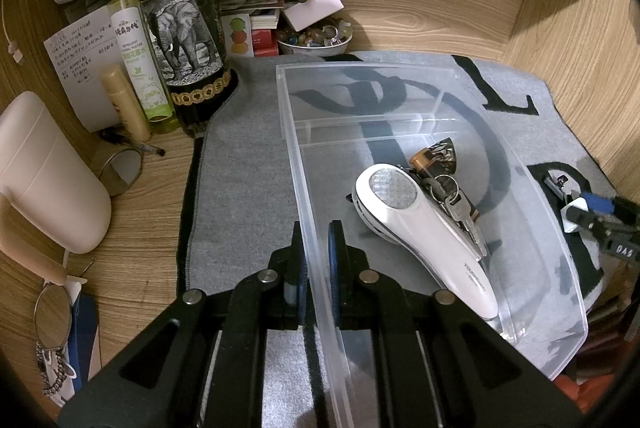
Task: Organize rigid objects
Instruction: 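Reach the right gripper to the white plug adapter and grasp it, then carry the white plug adapter into the clear box and release it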
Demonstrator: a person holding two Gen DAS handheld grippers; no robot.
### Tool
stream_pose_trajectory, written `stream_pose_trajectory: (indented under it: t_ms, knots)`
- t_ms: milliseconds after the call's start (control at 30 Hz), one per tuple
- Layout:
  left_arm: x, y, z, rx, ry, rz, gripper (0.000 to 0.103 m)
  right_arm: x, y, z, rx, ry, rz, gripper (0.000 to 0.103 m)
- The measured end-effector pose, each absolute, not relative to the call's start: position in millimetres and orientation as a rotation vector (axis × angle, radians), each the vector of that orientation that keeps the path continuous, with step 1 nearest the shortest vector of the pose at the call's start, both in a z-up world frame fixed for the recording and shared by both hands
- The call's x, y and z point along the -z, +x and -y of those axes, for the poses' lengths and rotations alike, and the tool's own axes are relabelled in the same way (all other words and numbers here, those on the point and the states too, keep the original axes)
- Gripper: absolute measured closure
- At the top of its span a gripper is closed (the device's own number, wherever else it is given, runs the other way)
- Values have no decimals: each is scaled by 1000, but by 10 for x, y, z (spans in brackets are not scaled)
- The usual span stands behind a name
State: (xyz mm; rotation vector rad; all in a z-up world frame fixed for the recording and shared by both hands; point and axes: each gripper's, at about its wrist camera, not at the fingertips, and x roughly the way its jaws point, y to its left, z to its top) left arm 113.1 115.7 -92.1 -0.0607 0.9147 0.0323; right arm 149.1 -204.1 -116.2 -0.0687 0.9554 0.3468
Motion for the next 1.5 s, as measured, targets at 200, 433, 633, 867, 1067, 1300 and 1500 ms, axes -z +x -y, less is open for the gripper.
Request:
stream_pose_trajectory:
  t_ms: [200,433,633,867,1067,1300,1500]
  knots:
    - [916,1130,-1152,-33,-61,-914,95,1292,1445,2156,-327,-4,-986,51]
    - [917,1130,-1150,-33,-61,-914,95,1203,1409,2200,-324,8,-956,61]
    - [913,1132,-1149,-32,-62,-914,95,999,1392,2206,-327,5,-896,65]
    - [913,1131,-1148,-32,-62,-914,95,741,1410,2046,-367,-18,-812,65]
    - [913,1131,-1147,-33,-61,-914,95,537,1451,1809,-438,-42,-747,65]
    - [913,1132,-1148,-33,-61,-913,95,357,1470,1482,-534,-66,-682,65]
    - [914,1128,-1145,-33,-61,-913,95,289,1477,1167,-610,-96,-658,65]
